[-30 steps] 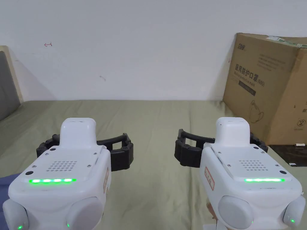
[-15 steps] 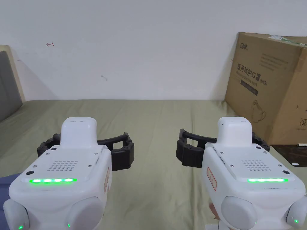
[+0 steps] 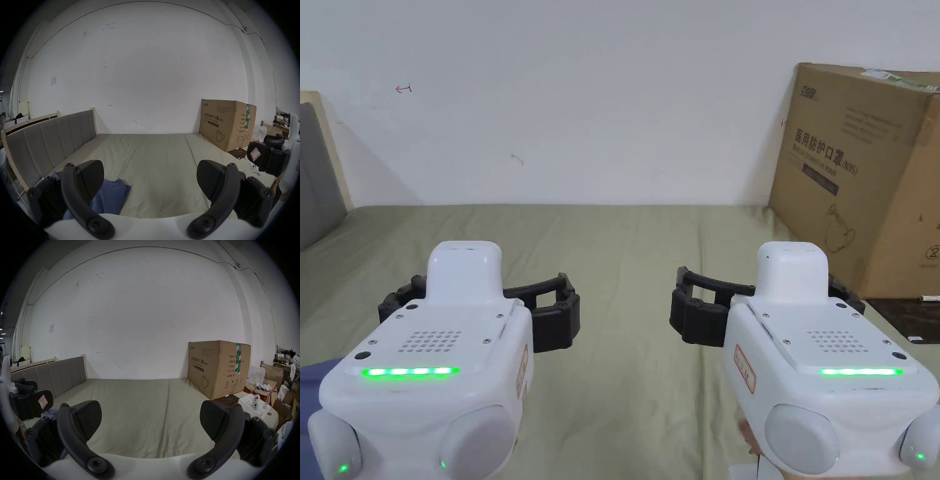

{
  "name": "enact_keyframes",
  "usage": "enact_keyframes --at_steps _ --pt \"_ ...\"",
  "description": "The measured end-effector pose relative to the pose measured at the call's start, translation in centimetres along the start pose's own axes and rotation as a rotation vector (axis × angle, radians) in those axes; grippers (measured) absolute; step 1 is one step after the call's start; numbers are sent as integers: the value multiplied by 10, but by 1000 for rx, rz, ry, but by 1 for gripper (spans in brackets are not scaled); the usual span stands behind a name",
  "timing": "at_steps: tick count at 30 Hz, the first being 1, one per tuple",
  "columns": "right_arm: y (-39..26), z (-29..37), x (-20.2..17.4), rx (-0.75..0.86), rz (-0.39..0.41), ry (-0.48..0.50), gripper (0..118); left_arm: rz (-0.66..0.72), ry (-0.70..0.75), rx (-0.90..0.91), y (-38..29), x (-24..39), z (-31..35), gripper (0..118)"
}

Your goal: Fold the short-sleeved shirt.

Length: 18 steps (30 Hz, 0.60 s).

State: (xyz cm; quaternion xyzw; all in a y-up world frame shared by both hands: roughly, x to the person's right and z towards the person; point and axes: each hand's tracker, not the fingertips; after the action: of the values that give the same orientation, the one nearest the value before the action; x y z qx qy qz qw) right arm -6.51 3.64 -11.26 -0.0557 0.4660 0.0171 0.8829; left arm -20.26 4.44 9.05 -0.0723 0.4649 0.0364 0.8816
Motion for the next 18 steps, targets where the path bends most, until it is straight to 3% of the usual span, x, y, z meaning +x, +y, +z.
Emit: enact_keyframes --at_steps 10,13,14,16,17,18 --pt "1 -1 -3 0 7 10 118 -1 1 0 0 -1 0 114" --pt "0 1 -4 5 16 18 116 3 -20 0 1 -2 0 97" --pt "0 3 -4 14 17 19 116 5 -31 6 1 -2 1 97" --pt "2 6 -6 24 20 21 103 -8 -9 9 1 1 1 51" --pt "2 7 -7 33 24 9 70 -16 7 10 0 2 0 19" --pt "2 5 -8 33 29 -32 32 -18 21 17 -1 3 -1 6"
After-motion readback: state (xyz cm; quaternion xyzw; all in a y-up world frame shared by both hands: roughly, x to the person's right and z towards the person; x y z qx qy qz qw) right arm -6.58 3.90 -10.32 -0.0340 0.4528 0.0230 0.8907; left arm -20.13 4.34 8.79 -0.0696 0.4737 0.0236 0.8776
